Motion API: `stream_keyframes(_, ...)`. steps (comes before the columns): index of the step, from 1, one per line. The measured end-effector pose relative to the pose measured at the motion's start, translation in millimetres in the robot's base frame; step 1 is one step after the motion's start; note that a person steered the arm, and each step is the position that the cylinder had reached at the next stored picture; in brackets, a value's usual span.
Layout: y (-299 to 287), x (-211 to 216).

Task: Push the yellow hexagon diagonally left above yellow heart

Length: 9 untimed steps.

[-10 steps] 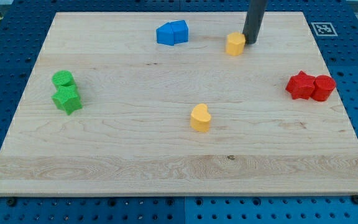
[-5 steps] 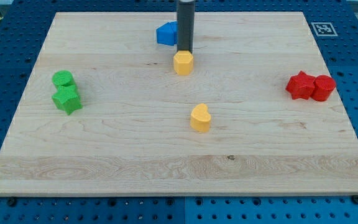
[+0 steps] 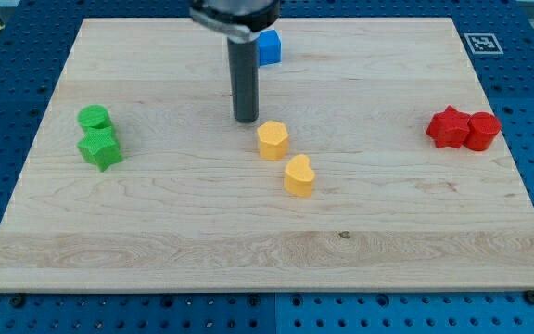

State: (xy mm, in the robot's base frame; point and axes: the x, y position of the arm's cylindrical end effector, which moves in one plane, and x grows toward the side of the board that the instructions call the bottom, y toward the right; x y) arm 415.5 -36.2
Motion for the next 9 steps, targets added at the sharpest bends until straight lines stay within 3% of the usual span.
stream_keyframes(2,23,36)
stream_keyframes(6,50,-7)
stream_keyframes(9,72,19)
